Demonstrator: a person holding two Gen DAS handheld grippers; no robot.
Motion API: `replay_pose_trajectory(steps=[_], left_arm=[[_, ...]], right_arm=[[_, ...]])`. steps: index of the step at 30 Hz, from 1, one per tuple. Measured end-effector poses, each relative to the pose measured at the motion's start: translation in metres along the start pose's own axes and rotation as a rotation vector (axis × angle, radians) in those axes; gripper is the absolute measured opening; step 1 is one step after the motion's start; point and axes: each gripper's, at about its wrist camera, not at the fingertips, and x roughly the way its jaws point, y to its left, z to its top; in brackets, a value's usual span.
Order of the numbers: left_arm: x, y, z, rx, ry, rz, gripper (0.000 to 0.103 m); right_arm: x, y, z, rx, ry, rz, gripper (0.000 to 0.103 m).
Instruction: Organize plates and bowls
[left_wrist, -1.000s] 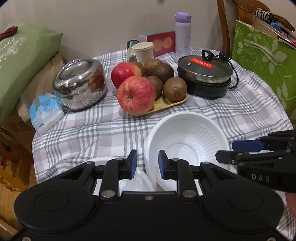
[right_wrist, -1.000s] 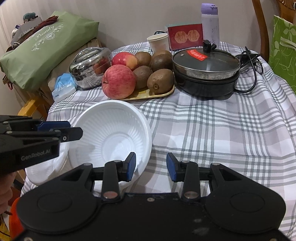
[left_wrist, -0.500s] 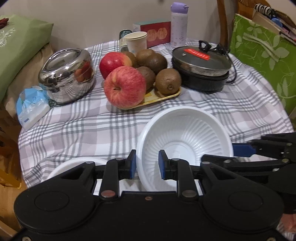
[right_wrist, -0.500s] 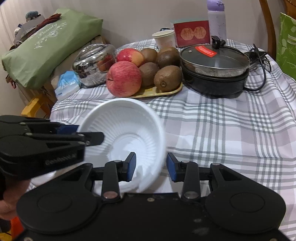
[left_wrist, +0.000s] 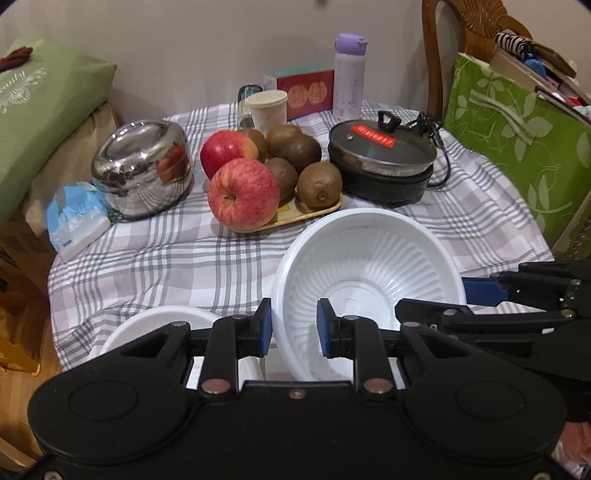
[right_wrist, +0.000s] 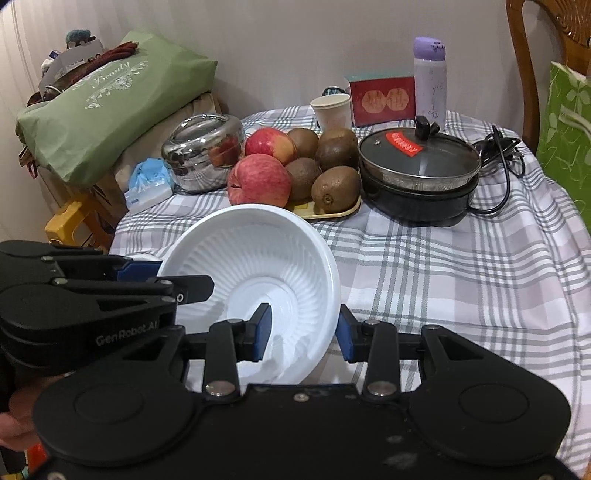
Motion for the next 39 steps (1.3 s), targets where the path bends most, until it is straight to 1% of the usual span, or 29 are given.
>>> replay_pose_trajectory(steps=[3, 10, 13, 17, 20, 23, 27, 32, 39], left_arm=[[-0.016, -0.004, -0.002, -0.010, -0.010, -0.002, 0.032], [-0.057, -0.013, -0.016, -0.038, -0.022, -0.009, 0.032], [-0.075, -0.019, -0.022, -0.041, -0.021, 0.002, 0.032], [-0.098, -0.028, -0.033, -0.050, -0.013, 0.019, 0.032], [-0.115, -0.034, -0.044, -0.058, -0.020, 0.007, 0.032], [-0.129, -0.041, -0.057, -0.050, -0.022, -0.001, 0.032], [-0.142, -0.051, -0.073, -0.045, -0.013, -0.023, 0.032], [-0.148, -0.062, -0.093, -0.034, 0.012, -0.031, 0.032], [-0.149, -0.069, -0.118, -0.045, 0.047, -0.053, 0.032]], right_arm=[[-0.015, 0.005, -0.004, -0.013, -0.009, -0.008, 0.041], [-0.065, 0.018, -0.016, -0.033, -0.050, -0.018, 0.041], [-0.089, 0.024, -0.023, -0.044, -0.067, -0.014, 0.041], [-0.120, 0.036, -0.038, -0.068, -0.080, -0.019, 0.042], [-0.142, 0.044, -0.051, -0.082, -0.094, -0.040, 0.044], [-0.159, 0.046, -0.066, -0.074, -0.085, -0.044, 0.044], [-0.175, 0.043, -0.085, -0.046, -0.073, -0.049, 0.044], [-0.190, 0.041, -0.113, -0.018, -0.057, -0.048, 0.044], [-0.193, 0.037, -0.146, 0.019, -0.011, -0.052, 0.044]])
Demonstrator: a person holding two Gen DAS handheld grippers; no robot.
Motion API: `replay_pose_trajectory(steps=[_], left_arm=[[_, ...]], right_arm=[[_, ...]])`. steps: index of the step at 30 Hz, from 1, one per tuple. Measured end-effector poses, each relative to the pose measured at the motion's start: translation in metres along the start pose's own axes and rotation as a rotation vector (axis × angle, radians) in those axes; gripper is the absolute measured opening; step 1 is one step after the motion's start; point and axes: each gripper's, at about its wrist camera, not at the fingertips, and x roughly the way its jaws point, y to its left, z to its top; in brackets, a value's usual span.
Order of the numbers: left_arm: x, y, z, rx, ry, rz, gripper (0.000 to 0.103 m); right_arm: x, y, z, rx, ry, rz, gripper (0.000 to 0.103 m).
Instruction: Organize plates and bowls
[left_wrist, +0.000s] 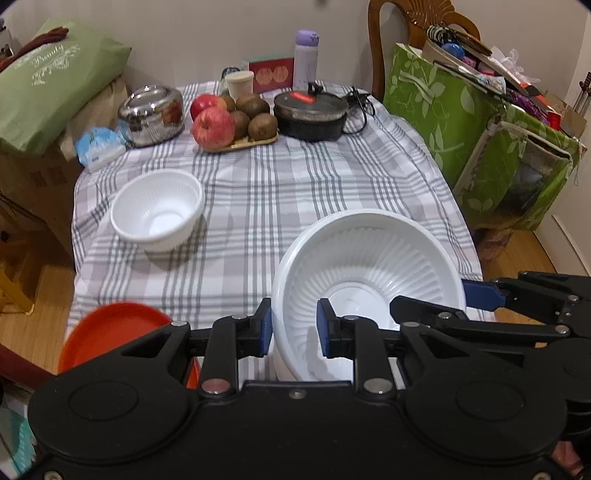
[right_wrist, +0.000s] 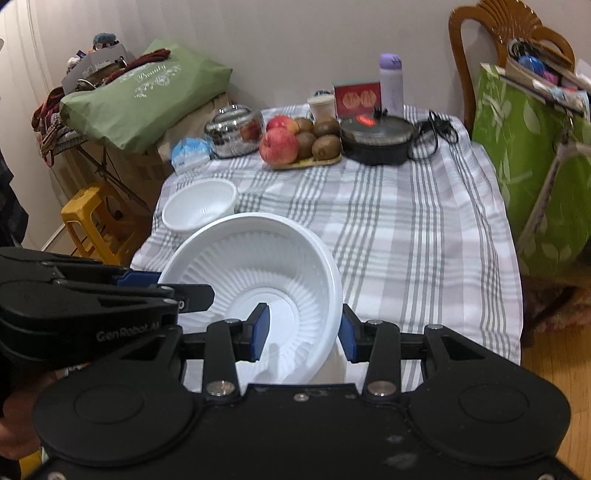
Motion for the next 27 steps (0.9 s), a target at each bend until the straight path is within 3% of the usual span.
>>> replay_pose_trajectory(steps=[9, 27], left_arm=[[0.018, -0.003, -0.016, -0.014, 0.065, 0.014, 0.032], [0.045, 0.001, -0.019, -0.045, 0.130, 0.014, 0.032]], right_arm=[[0.009, -0.005, -0.023, 0.050, 0.055, 0.017, 0.044], [0.031, -0.011, -0.021, 0.042, 0.093, 0.009, 0.044]])
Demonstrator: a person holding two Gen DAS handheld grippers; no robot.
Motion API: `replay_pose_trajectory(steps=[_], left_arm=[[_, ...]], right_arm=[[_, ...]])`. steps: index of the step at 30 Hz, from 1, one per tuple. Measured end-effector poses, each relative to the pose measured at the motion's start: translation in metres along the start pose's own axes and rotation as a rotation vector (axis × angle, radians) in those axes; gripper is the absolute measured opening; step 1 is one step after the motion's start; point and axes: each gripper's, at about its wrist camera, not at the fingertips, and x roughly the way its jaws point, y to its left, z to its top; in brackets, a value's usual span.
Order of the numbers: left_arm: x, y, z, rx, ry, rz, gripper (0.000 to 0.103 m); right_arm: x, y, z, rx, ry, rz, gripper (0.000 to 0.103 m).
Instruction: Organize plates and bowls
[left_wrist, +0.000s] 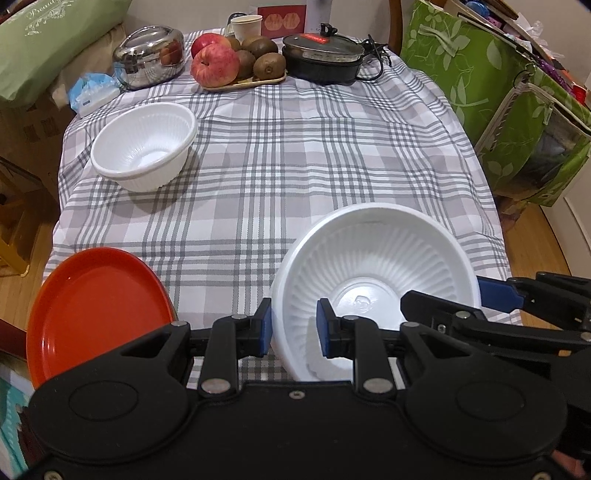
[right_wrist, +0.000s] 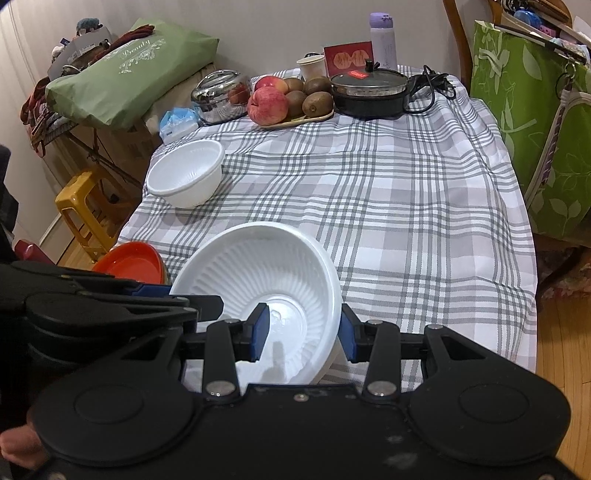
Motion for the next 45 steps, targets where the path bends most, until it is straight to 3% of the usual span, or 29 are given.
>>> replay_pose_trajectory(steps=[19, 37, 45], left_arm=[[-0.001, 0.001, 0.000, 0.012, 0.000, -0.034, 0.032], [-0.015, 0.011, -0.001, -0.017, -0.033, -0.015, 0.032], [-0.031, 0.026, -0.001, -0.064, -0.066, 0.003, 0.032]], right_arm=[[0.006, -0.004, -0.002, -0.019, 0.024, -0.010, 0.043], [-0.008, -0.006, -0.001, -0.020, -0.040, -0.041, 0.043], [-0.025, 0.006, 0.008, -0.049, -0.081, -0.014, 0.043]])
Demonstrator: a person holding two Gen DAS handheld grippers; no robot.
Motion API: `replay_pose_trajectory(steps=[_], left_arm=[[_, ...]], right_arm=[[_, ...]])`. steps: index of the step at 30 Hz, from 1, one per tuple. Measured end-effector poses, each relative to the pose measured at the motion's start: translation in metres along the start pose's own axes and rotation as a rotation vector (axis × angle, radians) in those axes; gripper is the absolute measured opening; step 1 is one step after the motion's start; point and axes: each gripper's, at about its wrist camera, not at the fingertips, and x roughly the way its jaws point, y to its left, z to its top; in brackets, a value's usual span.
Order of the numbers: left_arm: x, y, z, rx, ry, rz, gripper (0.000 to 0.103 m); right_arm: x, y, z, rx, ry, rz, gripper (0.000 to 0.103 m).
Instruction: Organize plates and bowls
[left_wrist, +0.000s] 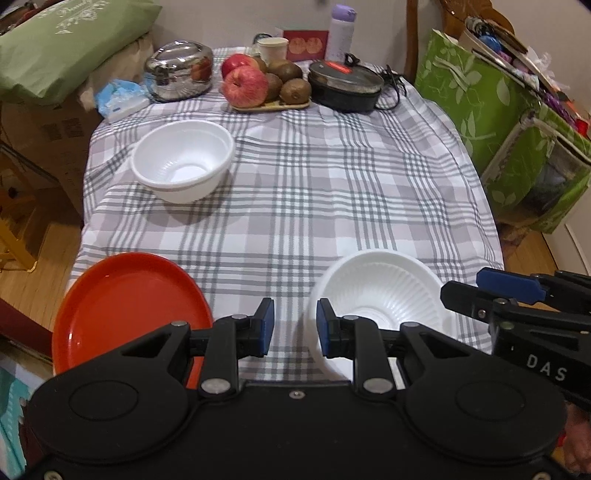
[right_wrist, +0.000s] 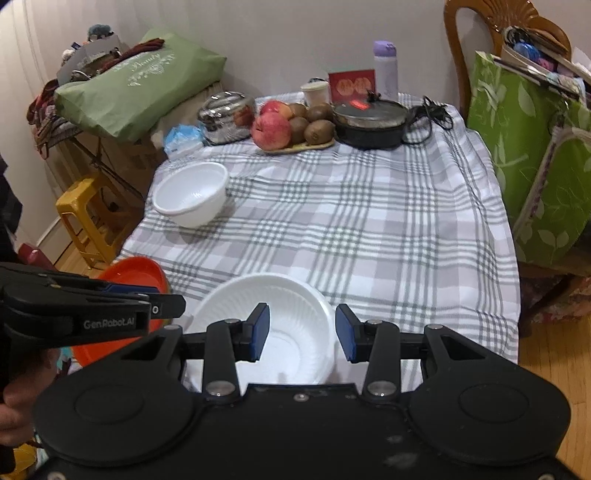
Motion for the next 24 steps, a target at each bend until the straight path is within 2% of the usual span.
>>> replay_pose_trajectory(steps=[13, 24], left_arm=[[-0.025, 0.032, 0.013, -0.060, -0.077, 0.064, 0.032], [-0.026, 0.070, 0.038, -0.134, -0.113, 0.136, 0.032]], right_arm=[[-0.008, 0.034, 0.027, -0.038, -0.036, 0.058, 0.043], [0.014, 0.056, 0.060, -0.043, -0.029, 0.083, 0.043]])
